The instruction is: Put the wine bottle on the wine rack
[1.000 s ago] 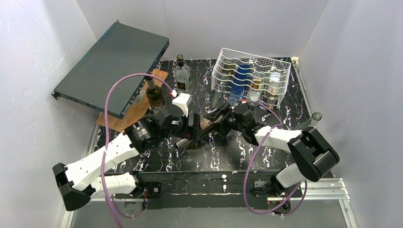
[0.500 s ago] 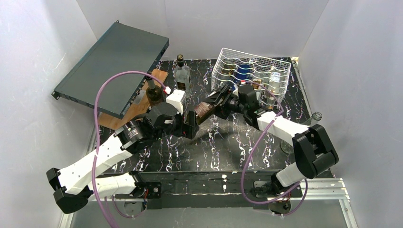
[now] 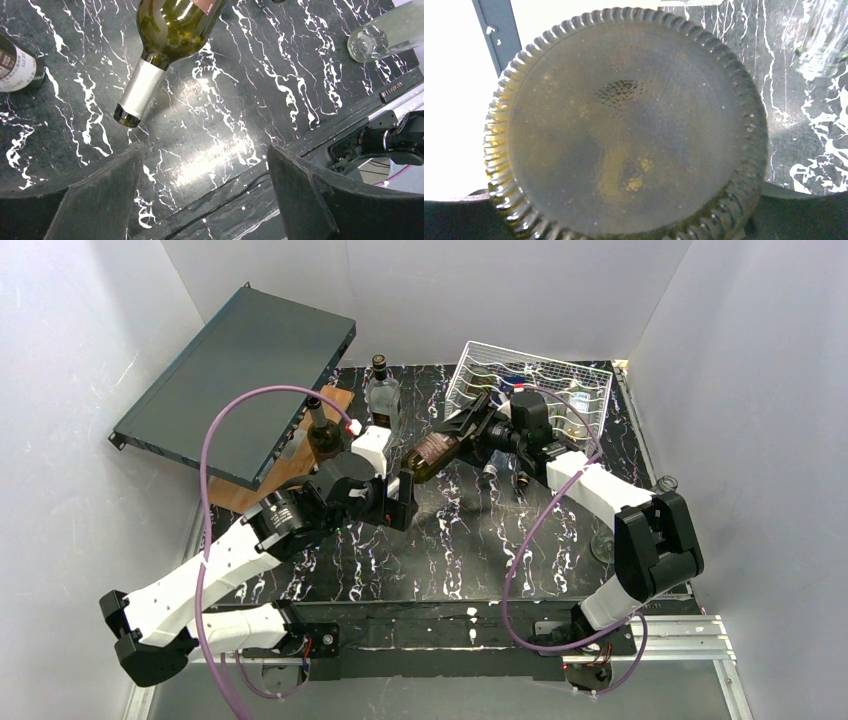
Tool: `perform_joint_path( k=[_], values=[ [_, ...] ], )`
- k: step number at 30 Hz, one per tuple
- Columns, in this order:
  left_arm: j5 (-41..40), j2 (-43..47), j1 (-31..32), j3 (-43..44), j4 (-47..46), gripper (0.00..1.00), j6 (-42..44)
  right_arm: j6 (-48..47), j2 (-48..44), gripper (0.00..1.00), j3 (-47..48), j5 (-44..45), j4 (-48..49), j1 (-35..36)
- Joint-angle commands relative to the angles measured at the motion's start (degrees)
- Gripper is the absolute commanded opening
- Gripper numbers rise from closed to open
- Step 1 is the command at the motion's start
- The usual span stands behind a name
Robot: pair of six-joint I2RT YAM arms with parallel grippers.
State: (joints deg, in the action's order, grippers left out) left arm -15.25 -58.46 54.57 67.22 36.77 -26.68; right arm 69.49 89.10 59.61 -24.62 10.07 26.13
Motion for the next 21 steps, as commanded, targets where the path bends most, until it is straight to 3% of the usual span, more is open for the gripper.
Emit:
perform_joint_path(
  k=[1,8,13,21],
  values=[
    [-1.9,-1.9,0.1,3.6,1.0,0.93,2.0,-1.7,-0.2,0.01,7.2,-4.3,2.5,-1.6],
    [-2.7,-7.6,-0.6,8.8,4.1,0.97,1.4,-2.8,0.4,0.01,8.9,-5.7,1.2,-4.3],
    [-1.4,-9.5,-1.2,11.4,4.2,0.98,2.1,-10.2,0.1,0.01,14.4,-5.1,-8.5,-7.9],
    [1.1,-6.9,-1.5,9.2,2.1,0.98,1.8,-15.8,0.4,0.01,17.1,-9.8,-17.0,-20.7]
  ],
)
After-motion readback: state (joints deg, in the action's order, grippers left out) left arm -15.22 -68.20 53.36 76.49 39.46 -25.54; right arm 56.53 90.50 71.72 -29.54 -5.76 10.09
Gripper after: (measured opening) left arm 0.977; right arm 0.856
